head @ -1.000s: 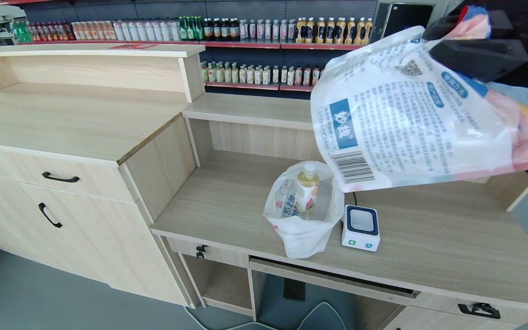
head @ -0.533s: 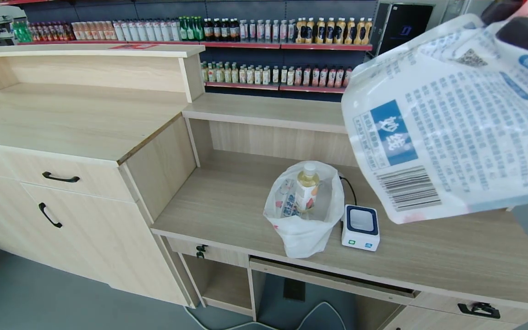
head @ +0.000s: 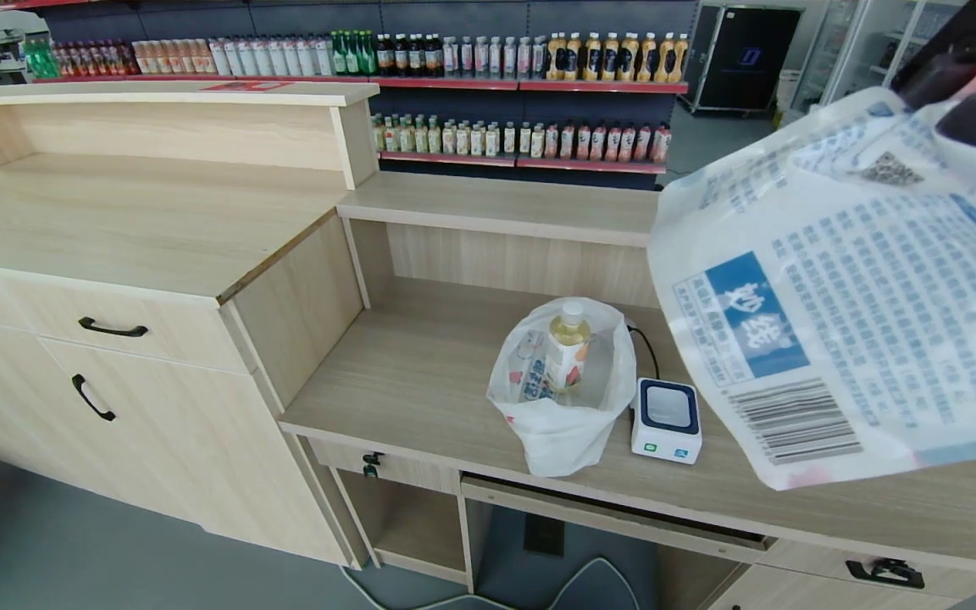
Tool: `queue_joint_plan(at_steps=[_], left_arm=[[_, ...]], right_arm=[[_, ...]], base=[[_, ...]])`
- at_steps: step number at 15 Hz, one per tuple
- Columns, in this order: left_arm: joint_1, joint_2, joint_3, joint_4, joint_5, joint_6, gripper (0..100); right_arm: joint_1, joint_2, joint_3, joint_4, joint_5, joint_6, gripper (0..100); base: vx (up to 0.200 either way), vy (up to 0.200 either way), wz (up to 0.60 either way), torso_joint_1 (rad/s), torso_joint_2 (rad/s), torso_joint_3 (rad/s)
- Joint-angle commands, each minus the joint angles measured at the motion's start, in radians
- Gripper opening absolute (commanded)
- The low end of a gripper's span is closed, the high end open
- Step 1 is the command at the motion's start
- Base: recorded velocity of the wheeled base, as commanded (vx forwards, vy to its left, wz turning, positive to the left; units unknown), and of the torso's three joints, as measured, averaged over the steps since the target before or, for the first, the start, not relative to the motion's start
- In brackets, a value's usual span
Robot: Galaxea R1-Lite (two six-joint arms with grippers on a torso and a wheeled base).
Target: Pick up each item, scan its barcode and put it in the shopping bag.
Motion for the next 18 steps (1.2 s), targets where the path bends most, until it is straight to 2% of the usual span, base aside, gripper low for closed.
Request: queue_joint_plan(at_steps=[1,18], left_arm=[[0.0,0.0,0.0,0.0,0.0,0.0,100],[0.0,0.0,0.0,0.0,0.0,0.0,100]], right_arm=[[0.0,-0.025,0.043,-0.001,0.03,-0.001,0],[-0.006,-0.071,0.126,-0.001,0.026,-0.047,0]], base=[[0.0,0.0,0.0,0.0,0.0,0.0],[0.0,0.0,0.0,0.0,0.0,0.0]])
